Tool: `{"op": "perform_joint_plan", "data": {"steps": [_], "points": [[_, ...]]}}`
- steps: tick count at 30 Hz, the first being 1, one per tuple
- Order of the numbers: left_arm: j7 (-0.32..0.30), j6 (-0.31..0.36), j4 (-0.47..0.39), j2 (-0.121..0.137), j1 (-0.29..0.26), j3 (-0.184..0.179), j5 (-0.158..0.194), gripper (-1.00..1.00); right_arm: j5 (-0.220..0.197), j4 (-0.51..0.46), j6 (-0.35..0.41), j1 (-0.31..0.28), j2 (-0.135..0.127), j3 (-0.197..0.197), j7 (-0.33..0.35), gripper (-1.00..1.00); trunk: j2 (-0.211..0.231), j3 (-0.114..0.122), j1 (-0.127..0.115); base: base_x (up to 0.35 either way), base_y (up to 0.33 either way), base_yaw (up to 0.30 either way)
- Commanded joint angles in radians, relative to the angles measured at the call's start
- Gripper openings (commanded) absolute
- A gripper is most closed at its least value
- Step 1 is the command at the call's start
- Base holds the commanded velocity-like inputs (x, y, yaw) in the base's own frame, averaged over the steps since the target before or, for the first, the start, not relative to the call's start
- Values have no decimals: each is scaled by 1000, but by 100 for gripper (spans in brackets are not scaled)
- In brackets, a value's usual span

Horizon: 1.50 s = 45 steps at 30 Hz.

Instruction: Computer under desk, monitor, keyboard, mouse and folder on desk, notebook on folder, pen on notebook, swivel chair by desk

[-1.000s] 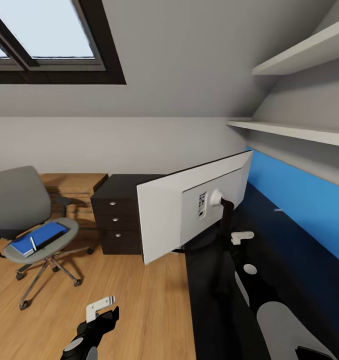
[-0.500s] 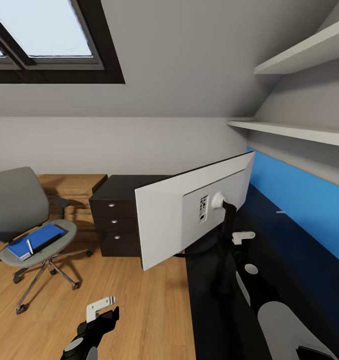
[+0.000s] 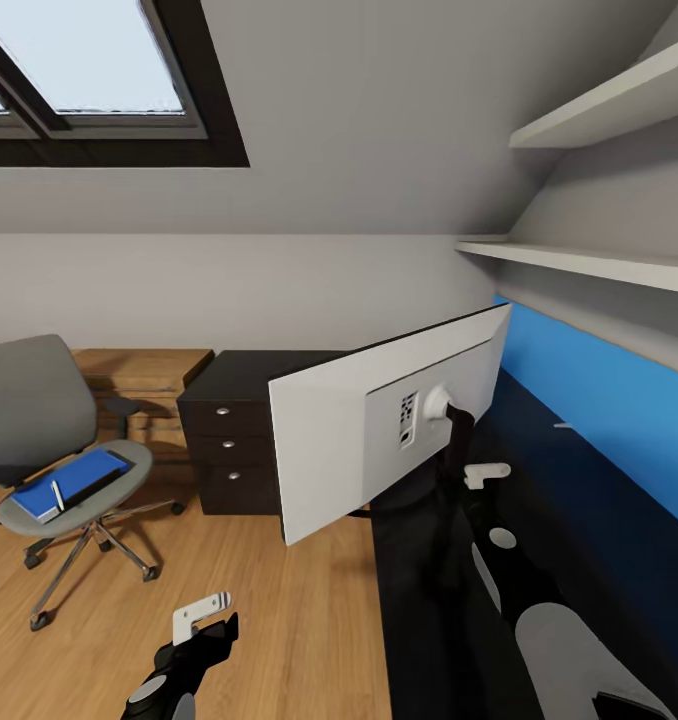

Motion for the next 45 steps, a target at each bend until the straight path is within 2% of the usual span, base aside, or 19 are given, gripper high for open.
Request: {"op": "perform_joint_plan", "data": {"steps": [1,24,25,45], "points": [[5,4,-1,0,-1,0,11,100,11,1,-4,-1,1,-8,2,100,-1,-1,0,7,0,0],[5,3,-1,0,0,0,10,100,11,0,-5,-2,1,-8,1,100,-1,-1,0,39,0,0],[5,3,-1,0,0,0,10,100,11,-1,-5,-2,1,-8,1,-100,-1,-1,0,0,0,0],[5,4,-1,0,-1,0,11,100,11,0,-6,-1,2,-6,3,-100,-1,-1,0,0,0,0]]}}
